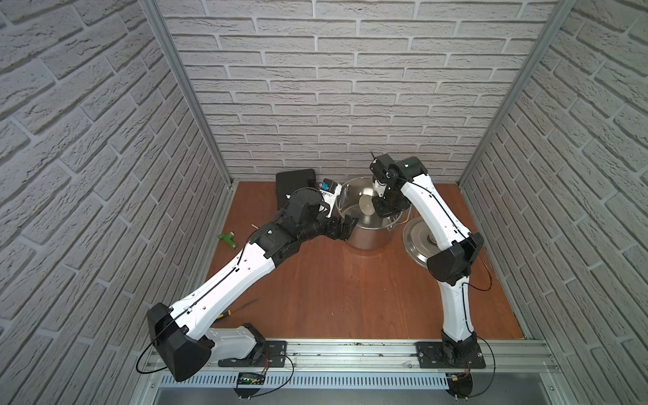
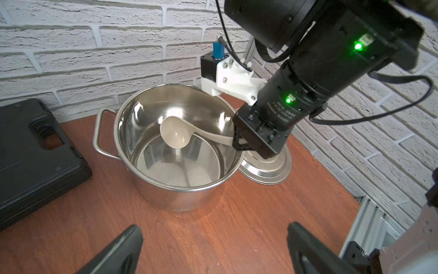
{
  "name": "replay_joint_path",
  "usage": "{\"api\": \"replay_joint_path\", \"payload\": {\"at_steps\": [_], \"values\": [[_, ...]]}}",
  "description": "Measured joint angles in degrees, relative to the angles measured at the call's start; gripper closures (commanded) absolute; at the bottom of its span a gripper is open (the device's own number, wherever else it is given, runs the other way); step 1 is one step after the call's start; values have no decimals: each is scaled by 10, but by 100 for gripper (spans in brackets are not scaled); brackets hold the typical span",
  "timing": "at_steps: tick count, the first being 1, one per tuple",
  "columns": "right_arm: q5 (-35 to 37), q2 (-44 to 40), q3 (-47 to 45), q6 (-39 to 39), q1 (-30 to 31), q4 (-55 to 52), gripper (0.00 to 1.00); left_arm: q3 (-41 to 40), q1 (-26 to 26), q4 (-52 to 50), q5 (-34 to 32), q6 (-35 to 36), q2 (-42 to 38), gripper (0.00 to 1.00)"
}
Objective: Stir the soup with a spoon
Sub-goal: Stir the soup in the pan with a stick.
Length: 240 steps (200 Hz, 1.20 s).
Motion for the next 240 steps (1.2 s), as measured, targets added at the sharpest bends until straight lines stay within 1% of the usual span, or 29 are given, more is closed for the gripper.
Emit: {"api": "replay_joint_path", "payload": {"at_steps": [36,60,96,132,158,203,240], "values": [[-18,-2,-6,-1,23,-2,98,-2,0,-2,0,0,0,2],[-17,-24,-68,-3,28,7,98,-4,0,-6,2,1,0,2],[-9,-72,-137,-5,13,24,98,-7,-1,-19,8,6,0,2],[-4,-112,-157,-7,-16,24,98,-7,-4,-38,12,15,0,2],[2,-101,-135,-11,-33,18,98,-7,-8,-49,11,18,-1,2],[-2,-5,3,-14,-31,3,98,-7,-12,-52,11,22,-5,2],[-15,12,11,-13,-3,-2,98,-7,-13,-56,6,28,-5,2]]}}
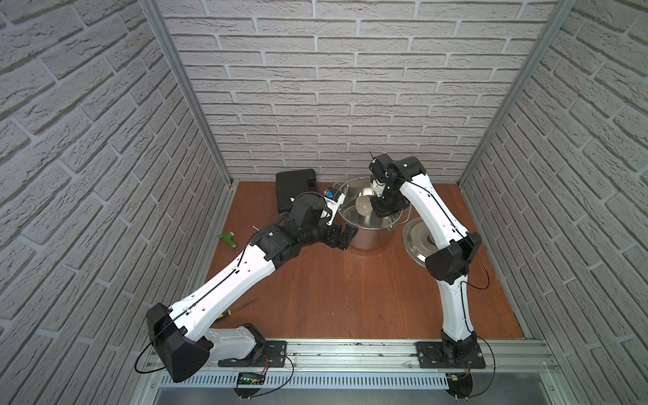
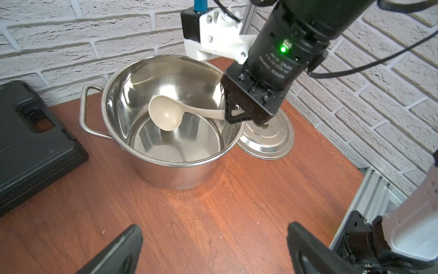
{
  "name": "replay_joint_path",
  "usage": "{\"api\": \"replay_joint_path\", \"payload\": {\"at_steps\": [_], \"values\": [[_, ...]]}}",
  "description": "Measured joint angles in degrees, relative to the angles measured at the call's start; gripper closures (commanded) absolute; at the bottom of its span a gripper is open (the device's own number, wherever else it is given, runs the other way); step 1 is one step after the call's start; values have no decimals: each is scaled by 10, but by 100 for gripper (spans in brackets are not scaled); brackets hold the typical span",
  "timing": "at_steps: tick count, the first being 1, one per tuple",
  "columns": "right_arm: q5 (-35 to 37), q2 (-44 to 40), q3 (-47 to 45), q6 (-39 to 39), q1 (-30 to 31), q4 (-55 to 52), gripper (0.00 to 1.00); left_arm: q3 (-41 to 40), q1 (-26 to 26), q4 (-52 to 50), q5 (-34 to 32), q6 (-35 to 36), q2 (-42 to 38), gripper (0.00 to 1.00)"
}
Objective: Stir the soup with a spoon
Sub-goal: Stir the soup in the pan with a stick.
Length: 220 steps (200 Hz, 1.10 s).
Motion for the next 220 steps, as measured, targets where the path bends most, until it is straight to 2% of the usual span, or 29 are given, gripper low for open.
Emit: {"api": "replay_joint_path", "payload": {"at_steps": [45,100,156,220], "values": [[-7,-33,-83,0,18,7,98,0,0,0,-3,2,0,2],[16,-105,-151,0,-3,13,98,0,0,0,-4,2,0,2],[37,-94,-122,-2,-33,8,98,0,-1,0,-8,2,0,2],[18,-19,-27,-1,-8,9,98,0,-4,0,-15,2,0,2]]}}
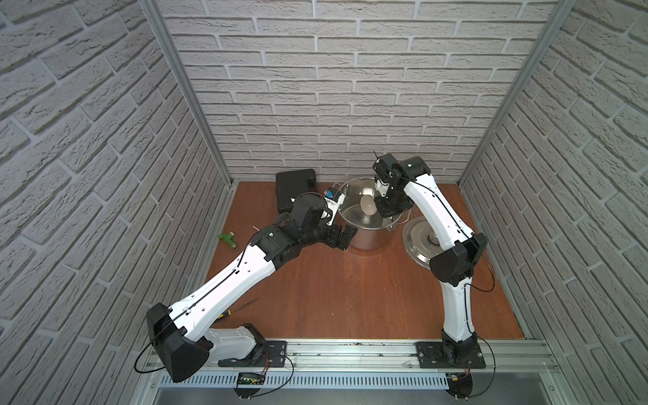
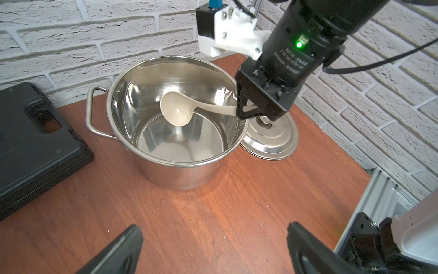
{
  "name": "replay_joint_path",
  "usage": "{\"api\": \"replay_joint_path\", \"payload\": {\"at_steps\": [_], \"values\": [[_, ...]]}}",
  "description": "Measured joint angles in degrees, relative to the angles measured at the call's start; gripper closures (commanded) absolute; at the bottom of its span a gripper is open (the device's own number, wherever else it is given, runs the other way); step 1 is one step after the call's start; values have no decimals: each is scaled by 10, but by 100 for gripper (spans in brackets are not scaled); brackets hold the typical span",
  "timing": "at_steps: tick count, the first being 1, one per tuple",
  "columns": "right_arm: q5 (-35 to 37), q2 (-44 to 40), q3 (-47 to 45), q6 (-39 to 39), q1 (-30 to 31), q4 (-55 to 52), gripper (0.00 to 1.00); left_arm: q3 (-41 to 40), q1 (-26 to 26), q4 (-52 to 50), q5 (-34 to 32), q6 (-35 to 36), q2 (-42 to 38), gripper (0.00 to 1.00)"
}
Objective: Stir the soup with a spoon
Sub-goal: Stir the soup in the pan with a stick.
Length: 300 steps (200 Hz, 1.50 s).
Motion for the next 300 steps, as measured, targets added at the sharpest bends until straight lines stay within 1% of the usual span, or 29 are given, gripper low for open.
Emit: {"api": "replay_joint_path", "payload": {"at_steps": [44,69,94,119,142,163,190,228,271,283,300], "values": [[-12,3,-3,1,30,-3,98,0,0,1,-1,0,0,2],[-10,-18,-57,1,38,5,98,0,0,3,-1,0,2,2],[-4,-49,-111,-1,28,13,98,0,-2,5,-2,0,5,2],[1,-82,-135,-5,1,17,98,0,-6,8,-2,-1,6,2],[9,-96,-130,-9,-22,16,98,0,-9,9,-4,-2,6,2],[19,-82,-101,-12,-33,9,98,0,-12,9,-7,-2,6,2],[13,-38,-38,-15,-32,7,98,0,-15,9,-13,-2,6,2],[-13,5,7,-14,-14,7,98,0,-15,9,-17,-2,5,2],[-37,8,8,-11,16,0,98,0,-16,9,-21,-2,5,2],[-39,3,-7,-11,22,4,98,0,-16,9,-21,-2,5,2],[-35,-16,-52,-10,24,9,98,0,-16,9,-21,-2,5,2]]}}
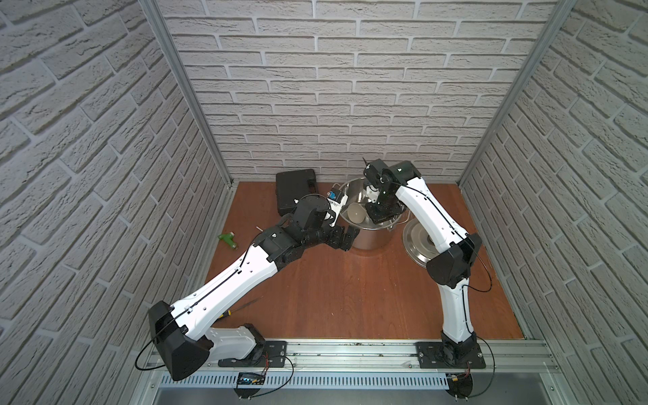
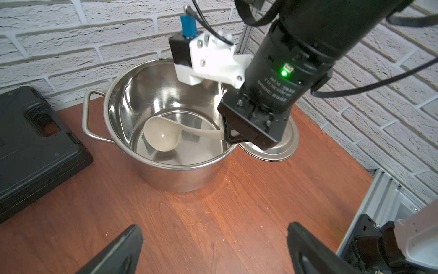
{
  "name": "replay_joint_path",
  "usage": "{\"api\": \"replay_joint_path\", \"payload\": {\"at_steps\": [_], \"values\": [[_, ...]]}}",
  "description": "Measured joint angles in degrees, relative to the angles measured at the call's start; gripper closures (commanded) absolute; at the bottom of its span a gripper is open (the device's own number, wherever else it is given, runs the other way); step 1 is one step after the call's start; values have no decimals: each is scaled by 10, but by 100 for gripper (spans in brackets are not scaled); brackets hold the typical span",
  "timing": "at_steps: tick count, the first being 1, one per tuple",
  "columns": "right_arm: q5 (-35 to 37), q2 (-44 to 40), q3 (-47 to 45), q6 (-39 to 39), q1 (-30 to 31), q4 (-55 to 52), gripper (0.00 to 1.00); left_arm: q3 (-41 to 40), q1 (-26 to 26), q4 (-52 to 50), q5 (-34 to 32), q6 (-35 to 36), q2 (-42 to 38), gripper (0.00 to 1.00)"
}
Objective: Stir the soup with a spoon
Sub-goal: Stir the soup in the pan with a stick.
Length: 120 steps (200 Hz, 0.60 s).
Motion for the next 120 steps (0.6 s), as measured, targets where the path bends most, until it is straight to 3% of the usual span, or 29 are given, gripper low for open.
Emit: {"api": "replay_joint_path", "payload": {"at_steps": [66,120], "values": [[29,-73,-65,1,-37,4,98,0,0,0,0,0,0,2],[44,-30,21,3,-54,-12,98,0,0,-2,-1,3,-7,2]]}}
